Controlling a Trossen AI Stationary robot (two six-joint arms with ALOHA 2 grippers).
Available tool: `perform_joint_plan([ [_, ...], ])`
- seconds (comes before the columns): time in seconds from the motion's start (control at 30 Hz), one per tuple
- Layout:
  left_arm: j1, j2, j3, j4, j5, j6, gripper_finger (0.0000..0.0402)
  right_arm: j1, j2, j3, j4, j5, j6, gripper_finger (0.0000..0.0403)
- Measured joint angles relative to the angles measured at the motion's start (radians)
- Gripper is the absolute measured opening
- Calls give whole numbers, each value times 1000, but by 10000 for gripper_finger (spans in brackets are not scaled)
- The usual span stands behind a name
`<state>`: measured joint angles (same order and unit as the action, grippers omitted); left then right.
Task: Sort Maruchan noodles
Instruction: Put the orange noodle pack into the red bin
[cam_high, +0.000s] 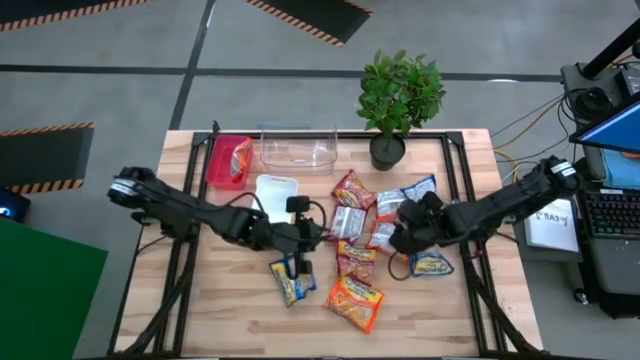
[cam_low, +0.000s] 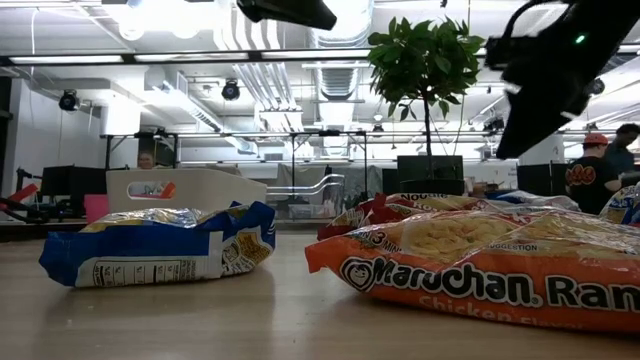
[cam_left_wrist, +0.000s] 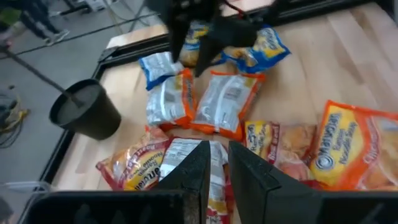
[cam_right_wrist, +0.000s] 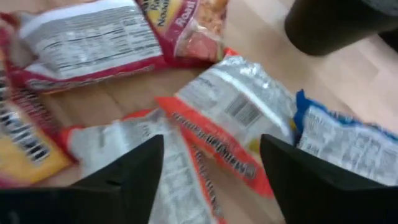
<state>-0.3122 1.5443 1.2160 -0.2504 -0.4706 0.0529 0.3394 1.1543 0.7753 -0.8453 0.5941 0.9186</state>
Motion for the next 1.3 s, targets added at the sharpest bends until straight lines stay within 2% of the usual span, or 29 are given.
perform_joint_plan([
  [0.13, -8, -41, 0, 7, 64, -56, 40, -27, 16, -45, 120, -1, -94, 285],
  [0.3, -74, -41, -6, -2, 88, -126, 40, -34, 45, -115, 232, 15, -114, 281],
  [0.5, -145, -31, -63, 3, -9, -96, 40, -34, 65, -198, 307, -11, -198, 268],
  [0.8, -151, -46, -93, 6, -16, -127, 40, -58, 59, -223, 319, -2, -308, 265],
  [0.9, -158, -46, -93, 5, -16, -148, 40, -63, 59, -223, 354, 43, -338, 264],
  [1.0, -178, -43, -95, -8, -17, -174, 40, -80, 59, -228, 423, 40, -355, 260],
  [1.17, -232, -43, -101, -89, -7, -226, 40, -78, 59, -285, 489, 34, -354, 245],
  [1.3, -249, -43, -107, -79, -16, -238, 40, -79, 59, -332, 494, 35, -336, 226],
])
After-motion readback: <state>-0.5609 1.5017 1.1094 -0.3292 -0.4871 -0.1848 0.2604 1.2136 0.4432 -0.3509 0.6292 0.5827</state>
